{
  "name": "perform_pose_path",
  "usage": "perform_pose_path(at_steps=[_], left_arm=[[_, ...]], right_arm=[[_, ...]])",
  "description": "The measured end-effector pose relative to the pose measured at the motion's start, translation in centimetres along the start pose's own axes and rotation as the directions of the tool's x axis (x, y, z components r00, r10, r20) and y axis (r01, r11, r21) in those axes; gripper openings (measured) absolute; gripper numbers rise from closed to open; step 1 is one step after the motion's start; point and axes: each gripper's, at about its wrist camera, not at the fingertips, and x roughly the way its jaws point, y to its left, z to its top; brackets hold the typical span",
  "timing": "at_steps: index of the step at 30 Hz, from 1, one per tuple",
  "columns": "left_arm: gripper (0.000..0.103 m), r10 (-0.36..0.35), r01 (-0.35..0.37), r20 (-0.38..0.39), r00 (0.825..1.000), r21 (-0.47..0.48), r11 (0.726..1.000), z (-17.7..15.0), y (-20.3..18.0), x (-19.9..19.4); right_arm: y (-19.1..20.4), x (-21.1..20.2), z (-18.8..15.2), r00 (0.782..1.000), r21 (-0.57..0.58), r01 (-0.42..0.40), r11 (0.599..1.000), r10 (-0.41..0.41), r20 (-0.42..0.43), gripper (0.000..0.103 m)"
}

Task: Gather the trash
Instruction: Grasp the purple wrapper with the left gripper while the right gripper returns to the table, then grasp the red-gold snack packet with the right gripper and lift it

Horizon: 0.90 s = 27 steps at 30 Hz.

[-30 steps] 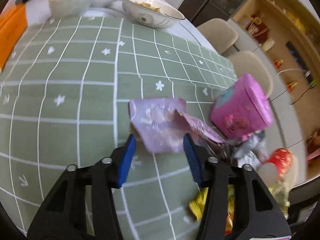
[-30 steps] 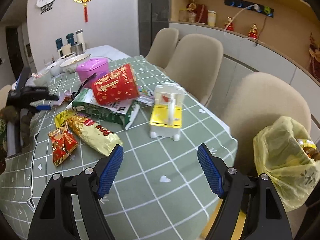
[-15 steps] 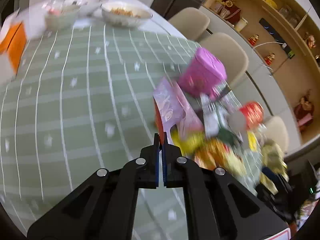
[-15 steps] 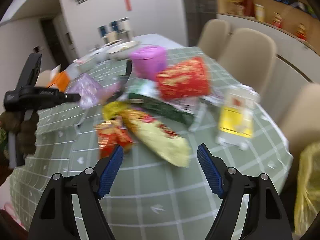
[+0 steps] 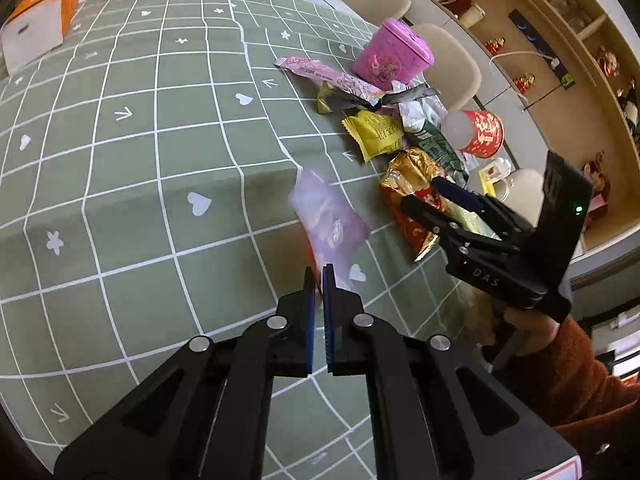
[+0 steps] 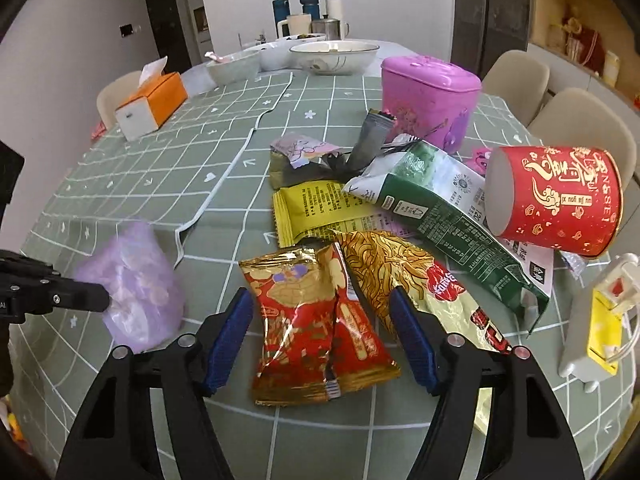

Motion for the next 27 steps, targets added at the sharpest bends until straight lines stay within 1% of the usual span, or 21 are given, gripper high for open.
perform_pose_path(at_steps=[1,2,3,4,6,9,14,15,16,17,18,21,27], left_arm=[[0.008,0.002,-0.002,0.0,1.0,0.005,1.0,0.0,-0.1,0.0],[0.011,0.003,-0.003,0.001,1.0,0.007,1.0,-0.1,-0.2,0.2],[0.019,0.006,-0.006,0.002,1.0,0.007,1.0,0.0,-0.2,0.3],[0.022,0.01,-0.01,0.004,1.0,0.005,1.0,0.0,-0.2,0.3],[0.025,0.019,-0.019,0.005,1.0,0.0,1.0,0.2,-0.2,0.7],[0.029,0.03,-0.03,-0.001,1.0,-0.014,0.999,0.6,-0.3,1.4],[0.029,0.073,-0.073,-0.004,0.997,-0.019,0.997,0.8,-1.3,2.8],[0.021,0.082,-0.082,-0.005,0.997,-0.022,0.996,0.8,-1.5,3.0],[0.009,0.084,-0.084,-0.005,0.996,-0.02,0.996,0.8,-1.6,3.1],[0.009,0.085,-0.085,-0.001,0.996,-0.012,0.996,0.9,-2.0,3.2],[0.005,0.084,-0.084,0.011,0.996,-0.001,0.996,1.0,-2.5,3.0],[0.002,0.071,-0.074,0.061,0.996,0.054,0.996,1.6,-4.6,1.9],[0.002,0.01,-0.027,0.143,0.99,0.115,0.993,3.1,-9.4,-0.6]], right_arm=[[0.1,0.1,-0.1,1.0,0.001,-0.009,1.0,0.009,-0.012,0.048],[0.0,-0.1,-0.3,1.0,0.008,-0.011,1.0,0.011,-0.023,0.043],[-0.3,-0.4,-0.7,1.0,0.021,-0.009,1.0,0.009,-0.028,0.038],[-0.8,-0.9,-1.2,0.999,0.033,-0.012,0.999,0.013,-0.032,0.032],[-1.7,-2.2,-2.0,1.0,0.074,-0.001,0.997,0.003,-0.028,0.024],[-3.2,-4.6,-3.4,1.0,0.152,0.004,0.988,-0.004,0.0,0.017],[-4.7,-8.2,-5.3,0.999,0.231,0.033,0.972,-0.042,0.034,0.017],[-5.0,-8.8,-5.6,0.998,0.242,0.04,0.97,-0.051,0.041,0.017],[-5.2,-9.3,-5.8,0.997,0.249,0.047,0.967,-0.06,0.045,0.017],[-5.5,-9.9,-6.1,0.996,0.257,0.055,0.965,-0.07,0.051,0.016],[-5.7,-10.5,-6.3,0.995,0.266,0.06,0.962,-0.078,0.057,0.016],[-6.5,-12.4,-6.7,0.992,0.283,0.072,0.956,-0.098,0.079,0.015],[-7.6,-16.6,-6.7,0.98,0.278,0.106,0.955,-0.147,0.131,0.014]])
